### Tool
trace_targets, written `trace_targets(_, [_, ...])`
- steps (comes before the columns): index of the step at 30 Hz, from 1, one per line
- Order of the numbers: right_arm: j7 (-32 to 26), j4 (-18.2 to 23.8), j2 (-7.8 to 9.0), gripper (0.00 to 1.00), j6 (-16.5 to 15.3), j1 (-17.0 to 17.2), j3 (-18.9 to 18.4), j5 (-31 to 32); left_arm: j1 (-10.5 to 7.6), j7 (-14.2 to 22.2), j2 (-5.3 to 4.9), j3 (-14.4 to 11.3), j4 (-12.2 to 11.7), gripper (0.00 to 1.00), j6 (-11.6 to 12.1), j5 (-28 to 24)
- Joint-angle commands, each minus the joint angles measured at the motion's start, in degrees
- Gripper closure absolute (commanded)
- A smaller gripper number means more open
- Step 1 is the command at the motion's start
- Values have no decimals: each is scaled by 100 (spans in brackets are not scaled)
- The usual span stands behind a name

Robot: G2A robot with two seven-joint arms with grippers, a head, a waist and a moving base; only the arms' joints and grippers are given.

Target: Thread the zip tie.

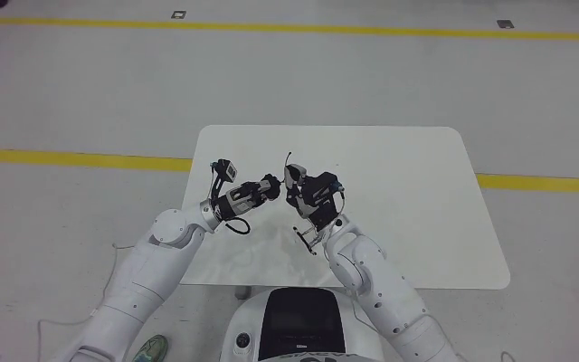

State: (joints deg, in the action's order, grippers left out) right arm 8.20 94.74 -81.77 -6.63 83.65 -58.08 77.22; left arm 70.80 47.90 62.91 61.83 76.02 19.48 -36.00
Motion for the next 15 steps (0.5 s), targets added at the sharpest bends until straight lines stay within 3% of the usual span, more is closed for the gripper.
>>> trace_targets(1, [-2, -4, 0, 100, 3, 5, 14, -1, 0, 0, 0, 0, 0, 100, 0, 0])
trace_targets(15, [-14, 44, 18, 100, 25, 54, 22, -19, 0, 0, 0, 0, 0, 100, 0, 0])
